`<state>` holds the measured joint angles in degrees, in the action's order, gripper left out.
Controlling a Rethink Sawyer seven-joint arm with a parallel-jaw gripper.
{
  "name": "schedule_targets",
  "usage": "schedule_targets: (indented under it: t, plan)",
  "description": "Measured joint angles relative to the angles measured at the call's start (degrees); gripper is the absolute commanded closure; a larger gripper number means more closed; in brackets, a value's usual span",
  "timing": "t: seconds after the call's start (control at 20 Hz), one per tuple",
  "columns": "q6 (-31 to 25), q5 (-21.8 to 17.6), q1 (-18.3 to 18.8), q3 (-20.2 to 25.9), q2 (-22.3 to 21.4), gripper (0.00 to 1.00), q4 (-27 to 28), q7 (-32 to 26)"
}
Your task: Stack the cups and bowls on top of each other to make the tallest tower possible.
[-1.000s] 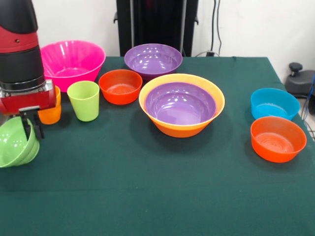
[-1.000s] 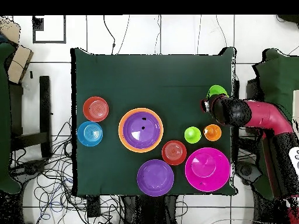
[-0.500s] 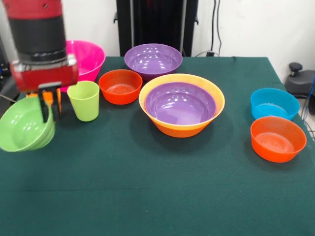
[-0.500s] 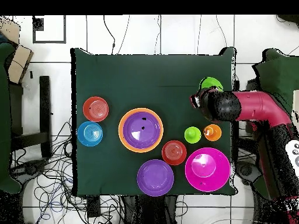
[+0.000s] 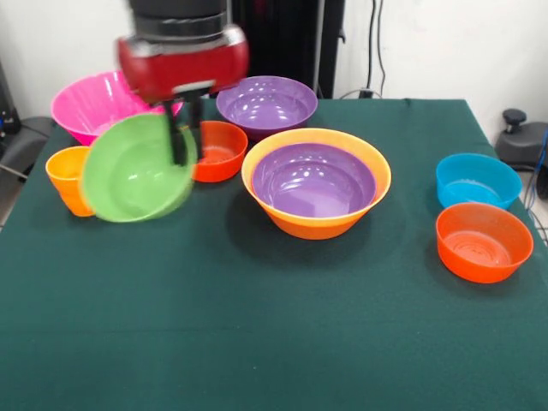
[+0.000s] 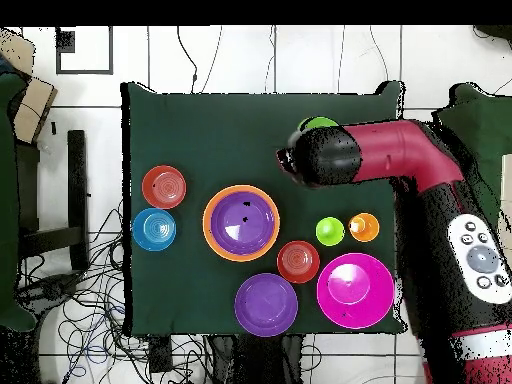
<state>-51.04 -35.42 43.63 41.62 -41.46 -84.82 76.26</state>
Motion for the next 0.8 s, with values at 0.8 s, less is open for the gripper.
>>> schedule_targets:
  t: [0.8]
  plan:
    - [-0.3, 5.7, -6.7, -5.7, -8.3, 1.00, -7.8, 6.3]
